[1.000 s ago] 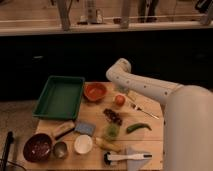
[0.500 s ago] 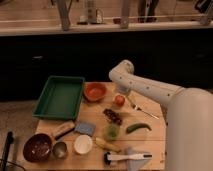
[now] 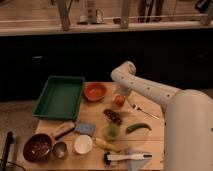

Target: Place apple in paper cup

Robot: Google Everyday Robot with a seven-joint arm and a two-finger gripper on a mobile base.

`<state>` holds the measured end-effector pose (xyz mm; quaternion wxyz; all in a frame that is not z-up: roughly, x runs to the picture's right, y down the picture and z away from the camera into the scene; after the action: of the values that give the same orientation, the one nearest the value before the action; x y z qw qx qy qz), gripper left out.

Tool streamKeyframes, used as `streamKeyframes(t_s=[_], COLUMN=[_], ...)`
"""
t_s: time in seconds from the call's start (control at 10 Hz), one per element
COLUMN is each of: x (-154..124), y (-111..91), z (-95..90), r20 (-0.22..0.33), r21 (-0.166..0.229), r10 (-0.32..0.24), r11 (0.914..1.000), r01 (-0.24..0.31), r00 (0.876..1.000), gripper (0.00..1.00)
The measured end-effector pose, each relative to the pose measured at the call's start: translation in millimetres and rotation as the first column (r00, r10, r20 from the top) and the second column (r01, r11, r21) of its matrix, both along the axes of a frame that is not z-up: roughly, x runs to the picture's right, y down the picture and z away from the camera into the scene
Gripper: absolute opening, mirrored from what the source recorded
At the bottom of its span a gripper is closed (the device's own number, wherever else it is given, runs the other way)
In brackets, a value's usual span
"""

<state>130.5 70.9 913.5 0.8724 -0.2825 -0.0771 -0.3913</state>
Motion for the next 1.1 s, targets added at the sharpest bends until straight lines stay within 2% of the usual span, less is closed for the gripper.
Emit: streamKeyframes(t_s=[0.7, 0.8, 1.0, 1.1], x=[-14.7, -15.9, -16.6, -16.4], y=[9.5, 11.4, 15.4, 16.8], z=[12.5, 13.4, 15.7, 15.9], r20=[0.055, 0.059, 0.067, 0.070], r21=[-0.030, -0.031, -0.028, -0.028], r10=[-0.006, -0.008, -0.014, -0.015], r11=[0.9995, 0.9995, 0.9995, 0.9995], r01=[0.007, 0.010, 0.016, 0.017], r00=[0.998, 0.998, 0.998, 0.997], gripper=[0.79, 0.74, 0.52, 0.44])
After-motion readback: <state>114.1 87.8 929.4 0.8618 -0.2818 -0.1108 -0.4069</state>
